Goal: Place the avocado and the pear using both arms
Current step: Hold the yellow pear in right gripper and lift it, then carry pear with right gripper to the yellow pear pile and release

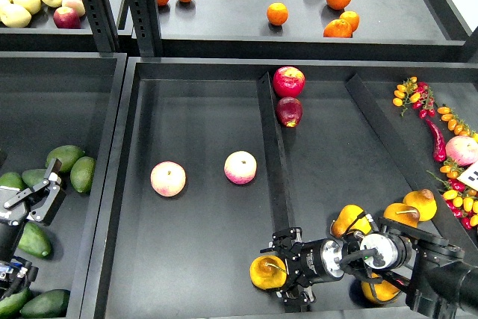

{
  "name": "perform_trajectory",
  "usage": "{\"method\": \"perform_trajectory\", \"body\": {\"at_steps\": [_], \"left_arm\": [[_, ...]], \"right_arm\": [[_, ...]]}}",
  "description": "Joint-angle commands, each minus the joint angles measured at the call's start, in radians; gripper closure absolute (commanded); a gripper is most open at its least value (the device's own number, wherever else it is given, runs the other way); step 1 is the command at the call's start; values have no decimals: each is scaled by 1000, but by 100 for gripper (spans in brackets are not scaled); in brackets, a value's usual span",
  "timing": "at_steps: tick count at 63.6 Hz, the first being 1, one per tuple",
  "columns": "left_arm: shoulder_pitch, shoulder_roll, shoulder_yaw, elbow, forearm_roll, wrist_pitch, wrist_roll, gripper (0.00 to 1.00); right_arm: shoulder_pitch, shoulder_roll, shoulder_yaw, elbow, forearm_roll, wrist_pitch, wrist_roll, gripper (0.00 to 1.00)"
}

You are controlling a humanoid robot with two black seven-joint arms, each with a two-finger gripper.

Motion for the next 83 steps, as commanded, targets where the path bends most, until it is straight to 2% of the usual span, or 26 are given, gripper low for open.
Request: {"method": "perform_trajectory", "body": {"at_steps": [1,6,15,25,54,72,83], "left_arm": [[0,0,-2,0,0,0,0,1],[0,0,-2,0,0,0,0,1],[8,0,-2,0,0,0,0,1],[12,0,0,0,0,0,0,1],[12,0,0,0,0,0,0,1],[12,0,12,0,0,0,0,1],[12,0,17,0,0,0,0,1]], "right_arm": [[-3,3,18,-3,1,-1,0,46],[-3,3,24,-3,1,-2,0,58],[-14,3,26,-3,7,-2,0,71],[-23,3,43,-2,10,-2,0,81],[-32,10,100,11,18,-1,0,85],[-11,23,210,12,19,-33,0,85],[8,-10,268,23,19,-44,0,85]]}}
